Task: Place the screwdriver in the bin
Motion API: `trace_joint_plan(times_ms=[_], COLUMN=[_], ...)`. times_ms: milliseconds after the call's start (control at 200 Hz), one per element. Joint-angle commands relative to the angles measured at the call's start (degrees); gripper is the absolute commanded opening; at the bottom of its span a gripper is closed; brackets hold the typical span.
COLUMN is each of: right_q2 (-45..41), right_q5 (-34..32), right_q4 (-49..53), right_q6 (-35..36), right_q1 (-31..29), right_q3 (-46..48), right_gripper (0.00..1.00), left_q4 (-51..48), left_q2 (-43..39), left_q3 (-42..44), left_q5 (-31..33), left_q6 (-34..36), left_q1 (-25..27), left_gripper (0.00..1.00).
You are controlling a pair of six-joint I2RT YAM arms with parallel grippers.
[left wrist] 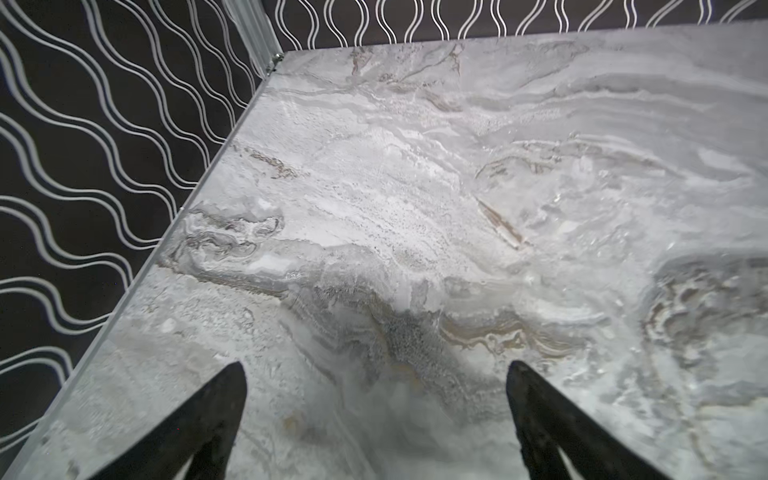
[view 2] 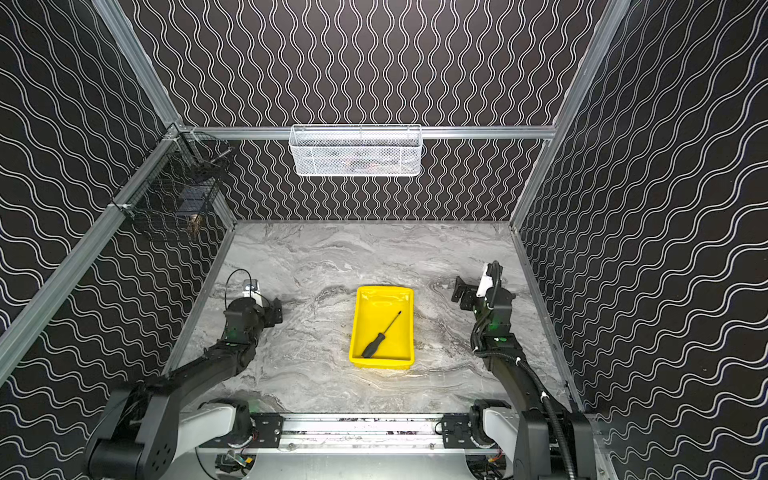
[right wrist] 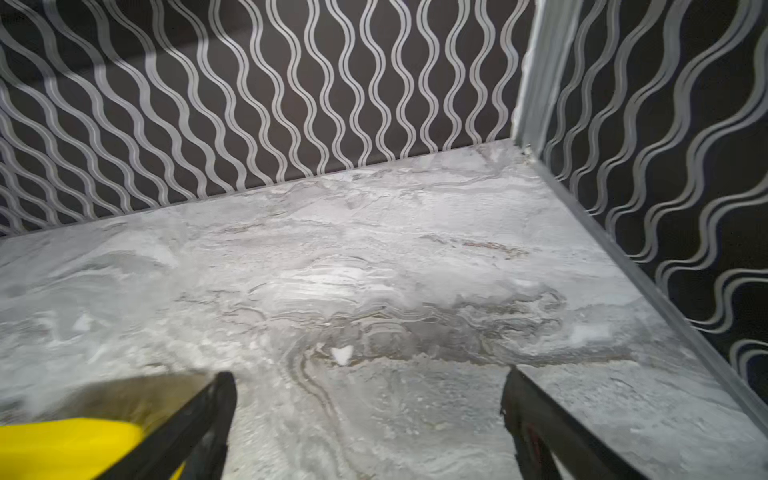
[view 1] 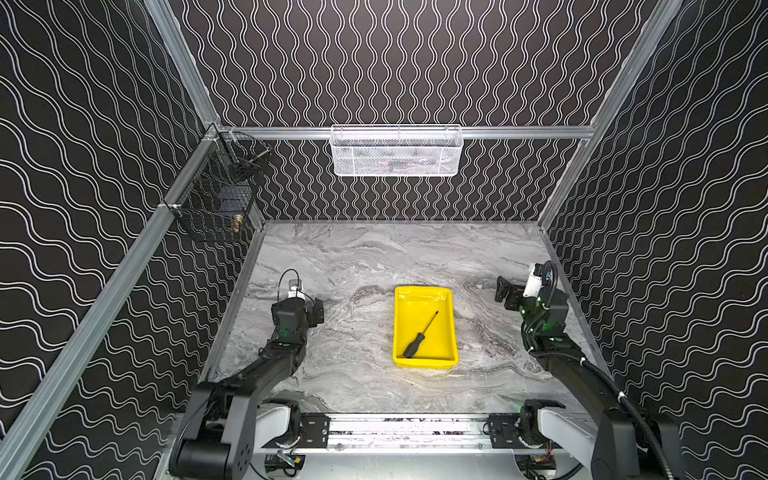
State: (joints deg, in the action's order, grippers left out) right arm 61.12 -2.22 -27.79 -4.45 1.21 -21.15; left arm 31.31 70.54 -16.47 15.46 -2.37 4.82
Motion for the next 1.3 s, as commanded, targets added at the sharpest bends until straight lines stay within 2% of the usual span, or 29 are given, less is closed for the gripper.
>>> trace_joint_plan(times_ms=[0, 105, 235, 335, 466, 541, 631, 671, 731, 1291], right_q2=[2.08, 6.17, 12.79, 17.66, 24.13, 28.59, 25.21, 25.65, 27.56, 27.19], right_q5=[-3.20, -3.63, -3.63, -3.22, -4.12, -2.25, -2.04, -1.88, -0.98, -0.95], right_q4=[-12.57, -20.66, -34.11, -39.88, -48.67, -53.40, -40.34, -38.05, -39.63, -39.27], right_q6=[2.91, 3.61, 3.29, 4.02, 3.88, 5.15, 4.43, 4.44, 4.37, 4.10], right_q1=[0.11, 0.28, 0.44, 0.44, 0.46, 0.46, 0.54, 0.57, 1.18, 2.04], right_q3=[2.92, 6.38, 9.81, 10.78, 12.09, 11.71, 8.34, 6.63, 5.61, 5.75], right_gripper=[0.99, 0.99, 0.99, 1.00, 1.00, 1.00, 1.00, 1.00, 1.00, 1.00], left_q4=[16.83, 24.57, 30.32, 38.60, 32.55, 29.63, 28.98, 30.02, 28.98, 27.53], left_q2=[5.90, 11.31, 17.73, 24.03, 24.34, 24.14, 24.16, 24.58, 24.21, 24.54], left_q3=[0.07, 0.57, 0.28, 1.41, -2.02, -3.23, -3.61, -3.58, -3.71, -4.78], left_q5=[-7.85, -10.14, -9.20, -10.82, -12.86, -13.66, -13.32, -13.02, -12.89, -14.90], left_q6=[2.64, 2.94, 2.13, 2.22, 2.91, 3.37, 3.60, 3.69, 3.73, 5.32], left_q1=[-1.42, -2.52, -3.73, -4.19, -4.29, -4.21, -4.12, -4.03, -3.83, -3.40], left_gripper=[0.99, 0.99, 0.99, 0.99, 0.99, 0.99, 0.99, 0.99, 0.99, 0.99])
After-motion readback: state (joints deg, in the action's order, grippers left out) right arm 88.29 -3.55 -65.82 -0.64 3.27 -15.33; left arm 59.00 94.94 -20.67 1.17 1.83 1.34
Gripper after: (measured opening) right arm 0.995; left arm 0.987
